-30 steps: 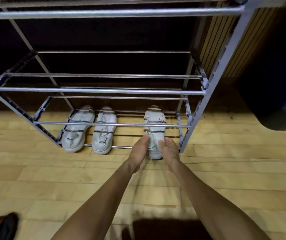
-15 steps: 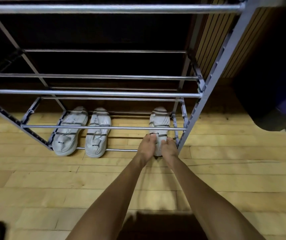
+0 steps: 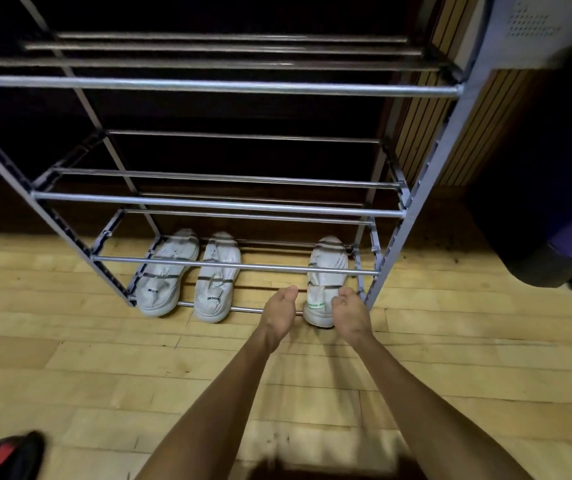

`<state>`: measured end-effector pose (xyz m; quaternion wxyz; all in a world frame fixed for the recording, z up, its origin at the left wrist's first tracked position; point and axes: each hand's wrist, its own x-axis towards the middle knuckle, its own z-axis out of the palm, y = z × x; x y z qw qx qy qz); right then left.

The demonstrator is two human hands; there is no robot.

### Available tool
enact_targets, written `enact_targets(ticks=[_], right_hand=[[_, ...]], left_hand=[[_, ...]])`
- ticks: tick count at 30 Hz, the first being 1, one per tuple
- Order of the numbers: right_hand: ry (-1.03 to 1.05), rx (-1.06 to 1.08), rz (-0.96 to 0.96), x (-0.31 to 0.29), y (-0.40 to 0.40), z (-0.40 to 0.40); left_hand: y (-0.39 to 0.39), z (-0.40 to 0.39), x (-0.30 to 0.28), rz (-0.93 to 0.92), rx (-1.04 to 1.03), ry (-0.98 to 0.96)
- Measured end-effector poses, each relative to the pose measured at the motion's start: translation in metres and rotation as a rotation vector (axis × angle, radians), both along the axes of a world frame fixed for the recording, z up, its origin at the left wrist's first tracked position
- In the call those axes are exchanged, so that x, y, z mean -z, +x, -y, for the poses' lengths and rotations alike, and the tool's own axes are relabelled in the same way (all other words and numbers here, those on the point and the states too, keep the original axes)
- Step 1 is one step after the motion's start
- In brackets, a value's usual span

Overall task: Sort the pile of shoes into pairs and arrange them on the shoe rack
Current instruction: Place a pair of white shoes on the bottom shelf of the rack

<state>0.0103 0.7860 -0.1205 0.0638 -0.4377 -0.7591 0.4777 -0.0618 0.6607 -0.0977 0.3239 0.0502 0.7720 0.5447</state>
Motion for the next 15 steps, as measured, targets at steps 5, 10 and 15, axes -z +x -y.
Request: enact_targets(ticks=[5, 10, 15], right_hand=[[0.004, -0.176, -0.041, -0.028, 0.002, 0.031], [-0.037, -0.306, -0.091, -0.063, -0.009, 0.064], [-0.073, -0.39, -0.154, -0.095, -0.022, 0.116]], left_hand=[[0.0, 0.044, -0.024, -0.077, -0.052, -0.014], [-0.003, 0.103, -0.053, -0.115, -0.169, 0.053], [0.001, 0.173, -0.088, -0.167, -0.278, 0.129]])
